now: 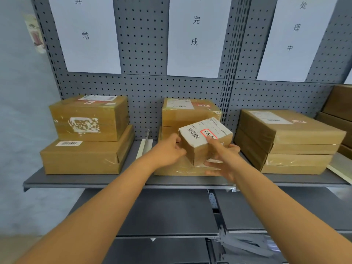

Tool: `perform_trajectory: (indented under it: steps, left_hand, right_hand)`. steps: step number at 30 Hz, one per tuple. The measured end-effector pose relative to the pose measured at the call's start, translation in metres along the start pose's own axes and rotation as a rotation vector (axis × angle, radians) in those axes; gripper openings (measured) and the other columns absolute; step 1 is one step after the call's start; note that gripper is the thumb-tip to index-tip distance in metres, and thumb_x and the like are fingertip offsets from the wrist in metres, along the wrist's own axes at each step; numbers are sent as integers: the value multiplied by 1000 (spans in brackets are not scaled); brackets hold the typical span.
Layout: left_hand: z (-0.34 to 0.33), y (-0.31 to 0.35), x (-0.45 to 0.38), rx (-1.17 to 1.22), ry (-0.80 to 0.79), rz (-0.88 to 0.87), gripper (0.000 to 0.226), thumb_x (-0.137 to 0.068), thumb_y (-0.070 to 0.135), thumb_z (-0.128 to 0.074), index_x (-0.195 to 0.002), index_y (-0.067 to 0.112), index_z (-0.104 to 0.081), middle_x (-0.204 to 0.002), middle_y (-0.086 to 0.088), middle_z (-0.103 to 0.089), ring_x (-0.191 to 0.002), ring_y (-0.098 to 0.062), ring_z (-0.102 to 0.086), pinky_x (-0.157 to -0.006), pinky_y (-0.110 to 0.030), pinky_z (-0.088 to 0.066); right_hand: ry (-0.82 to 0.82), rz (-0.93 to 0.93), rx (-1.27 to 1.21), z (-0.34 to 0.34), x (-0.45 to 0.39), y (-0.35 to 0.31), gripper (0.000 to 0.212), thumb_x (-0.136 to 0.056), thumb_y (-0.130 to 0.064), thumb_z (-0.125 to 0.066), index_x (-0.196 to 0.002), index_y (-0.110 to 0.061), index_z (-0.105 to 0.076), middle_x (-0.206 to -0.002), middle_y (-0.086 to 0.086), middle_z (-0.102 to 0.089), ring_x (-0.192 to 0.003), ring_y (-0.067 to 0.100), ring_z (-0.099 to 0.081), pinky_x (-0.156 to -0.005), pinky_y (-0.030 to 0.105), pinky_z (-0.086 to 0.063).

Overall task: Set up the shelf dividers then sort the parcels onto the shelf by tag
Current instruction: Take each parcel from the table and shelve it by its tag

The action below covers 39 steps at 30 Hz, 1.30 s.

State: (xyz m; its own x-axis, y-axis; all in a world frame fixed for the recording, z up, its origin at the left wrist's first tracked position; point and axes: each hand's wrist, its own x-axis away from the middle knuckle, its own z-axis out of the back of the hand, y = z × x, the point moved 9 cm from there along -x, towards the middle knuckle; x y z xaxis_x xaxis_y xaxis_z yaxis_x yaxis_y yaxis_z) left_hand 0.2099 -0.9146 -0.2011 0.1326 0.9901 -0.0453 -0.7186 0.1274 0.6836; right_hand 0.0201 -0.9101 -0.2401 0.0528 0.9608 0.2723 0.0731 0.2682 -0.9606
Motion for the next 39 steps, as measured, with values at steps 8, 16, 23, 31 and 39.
perform_trajectory:
  steps: [8, 16, 23, 31, 39]
  left_hand:
    - [5, -6, -41, -41, 42, 92, 60, -87, 16, -61, -141, 20, -35, -109, 6, -59, -84, -7, -56, -60, -21, -42]
    - [-5, -18, -59, -35, -28, 173, 67, -80, 19, -64, -142, 23, -39, -103, 10, -57, -88, -8, -57, -68, -25, -51]
    - [9, -25, -54, -125, 37, 146, 53, -91, 30, -61, -142, 22, -47, -136, -2, -58, -118, -21, -57, -94, -30, -46]
    - [70, -48, 4, -343, 292, 157, 38, -94, 23, -58, -131, 15, -57, -126, -9, -64, -107, -26, -60, -82, -31, -48]
    - [146, -103, 167, -626, 561, 403, 43, -95, 28, -51, -137, 20, -50, -131, -8, -59, -114, -31, -58, -81, -33, -45]
  right_hand:
    - [-134, -8, 410, 5, -28, -8, 77, -70, -76, -66, -110, -11, -65, -105, 13, -73, -77, 25, -75, -74, 48, -63]
    - [-154, 20, 560, 19, -53, -23, 91, -60, -90, -63, -107, -12, -62, -59, 5, -58, -45, 17, -54, -48, 26, -46]
    - [241, 354, 862, 27, -41, -69, 79, -66, -80, -69, -108, -18, -42, -99, -1, -61, -86, 22, -64, -65, 39, -56]
    - [-121, 1019, 952, -93, 28, -101, 31, -94, -31, -61, -123, -24, -52, -82, -9, -55, -77, 15, -57, -64, 31, -43]
    - [-646, 1206, 1189, -251, 80, -28, 47, -97, -26, -57, -140, -13, -46, -130, 10, -50, -122, 29, -46, -96, 43, -45]
